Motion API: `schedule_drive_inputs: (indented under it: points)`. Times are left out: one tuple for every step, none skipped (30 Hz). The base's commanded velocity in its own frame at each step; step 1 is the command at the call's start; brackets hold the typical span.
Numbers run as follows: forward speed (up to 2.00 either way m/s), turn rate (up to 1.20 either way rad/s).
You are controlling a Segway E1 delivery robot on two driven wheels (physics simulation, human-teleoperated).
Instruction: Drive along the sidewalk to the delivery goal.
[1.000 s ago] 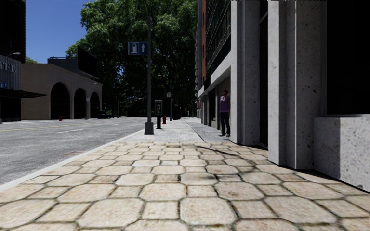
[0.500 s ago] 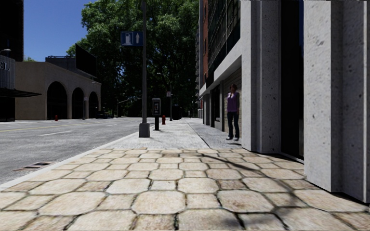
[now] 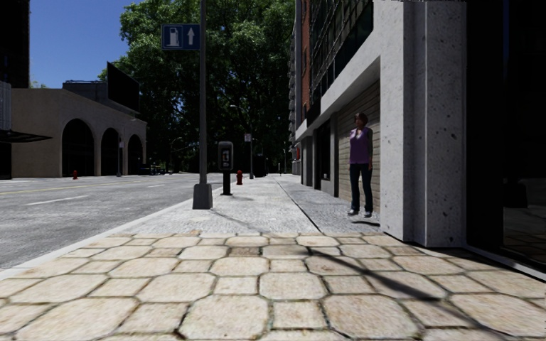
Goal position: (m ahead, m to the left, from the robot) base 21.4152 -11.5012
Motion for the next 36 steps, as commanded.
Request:
schedule_drive_inputs:
  points:
    - [2.0,0.0]
    - [2.0,0.0]
    - [2.0,0.0]
    - [2.0,0.0]
    - [2.0,0.0]
    - [2.0,0.0]
    - [2.0,0.0]
    - [2.0,0.0]
    - [2.0,0.0]
    - [2.0,0.0]
    - [2.0,0.0]
    - [2.0,0.0]
    - [2.0,0.0]
    - [2.0,0.0]
    - [2.0,0.0]
    - [2.0,0.0]
    - [2.0,0.0]
    - [2.0,0.0]
    - [2.0,0.0]
    - [2.0,0.0]
    - [2.0,0.0]
    - [2.0,0.0]
    - [2.0,0.0]
    - [2.0,0.0]
    - [2.0,0.0]
    - [2.0,0.0]
    - [2.0,0.0]
    - [2.0,0.0]
    - [2.0,0.0]
    - [2.0,0.0]
    - [2.0,0.0]
    - [2.0,0.0]
    - [2.0,0.0]
    - [2.0,0.0]
    - [2.0,0.0]
    - [2.0,0.0]
